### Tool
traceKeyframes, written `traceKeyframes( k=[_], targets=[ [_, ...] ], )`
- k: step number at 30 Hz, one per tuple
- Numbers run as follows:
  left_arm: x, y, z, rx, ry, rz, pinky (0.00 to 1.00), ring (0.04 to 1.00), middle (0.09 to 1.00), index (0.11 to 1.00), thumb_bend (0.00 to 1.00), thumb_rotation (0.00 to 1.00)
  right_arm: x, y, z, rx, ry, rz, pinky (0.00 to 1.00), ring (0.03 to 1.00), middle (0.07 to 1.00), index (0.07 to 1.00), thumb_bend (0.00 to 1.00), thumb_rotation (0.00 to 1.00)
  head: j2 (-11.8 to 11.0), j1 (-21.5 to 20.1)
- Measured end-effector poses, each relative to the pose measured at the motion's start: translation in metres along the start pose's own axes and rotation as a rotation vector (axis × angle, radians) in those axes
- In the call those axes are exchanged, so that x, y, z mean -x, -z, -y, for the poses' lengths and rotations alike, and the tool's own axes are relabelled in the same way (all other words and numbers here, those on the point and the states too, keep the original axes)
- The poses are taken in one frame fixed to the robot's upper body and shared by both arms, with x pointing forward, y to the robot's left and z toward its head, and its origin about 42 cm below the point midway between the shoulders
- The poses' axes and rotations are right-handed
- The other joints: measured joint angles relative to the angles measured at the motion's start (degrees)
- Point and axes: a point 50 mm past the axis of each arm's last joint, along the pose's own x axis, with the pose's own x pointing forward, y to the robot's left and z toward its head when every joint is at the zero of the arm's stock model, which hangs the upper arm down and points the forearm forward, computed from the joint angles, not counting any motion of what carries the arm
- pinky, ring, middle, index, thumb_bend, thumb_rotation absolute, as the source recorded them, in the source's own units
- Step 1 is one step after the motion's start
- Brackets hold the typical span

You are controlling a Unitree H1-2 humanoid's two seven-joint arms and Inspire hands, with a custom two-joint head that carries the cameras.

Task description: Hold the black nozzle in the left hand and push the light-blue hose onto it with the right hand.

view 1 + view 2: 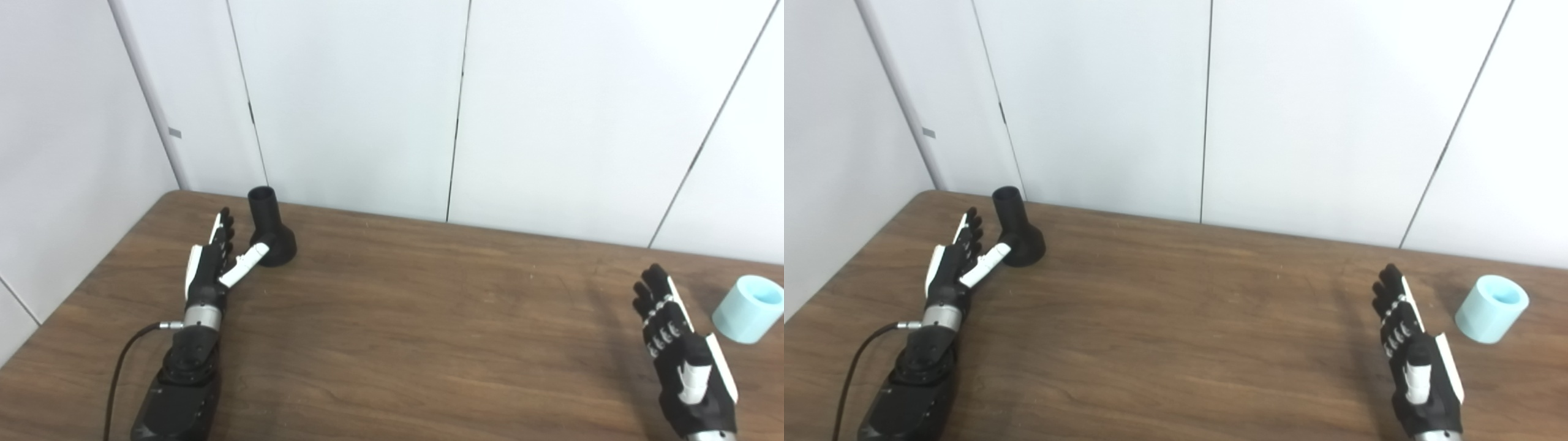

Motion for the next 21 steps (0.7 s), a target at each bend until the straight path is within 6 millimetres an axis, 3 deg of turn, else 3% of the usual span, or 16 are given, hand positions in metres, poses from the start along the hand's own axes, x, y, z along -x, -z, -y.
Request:
traceKeyframes(
  k=[10,15,18,21],
  targets=[
    [-0.019,-0.001,-0.004,-0.03,-0.002,-0.012,0.93,1.0,1.0,1.0,0.94,0.51,0.0,0.0,0.0,0.005,-0.001,-0.002,1.0,1.0,1.0,1.0,0.77,1.0,-0.35,-0.35],
    [-0.022,0.0,-0.002,-0.03,-0.001,-0.007,0.98,1.0,1.0,0.977,0.96,0.41,0.001,0.0,-0.003,0.055,-0.012,0.002,1.0,1.0,1.0,1.0,0.76,1.0,-0.09,-0.44],
    [-0.023,0.0,0.0,-0.053,-0.023,-0.003,0.99,1.0,1.0,0.854,0.99,0.38,0.001,0.0,-0.003,0.057,-0.011,0.002,1.0,0.995,1.0,1.0,0.77,1.0,-0.17,-0.79],
    [-0.027,0.0,0.004,-0.081,-0.053,-0.018,0.96,1.0,1.0,0.792,1.0,0.37,0.001,0.0,-0.004,0.056,-0.009,0.001,1.0,0.993,1.0,1.0,0.77,1.0,0.0,-1.23]
  ],
)
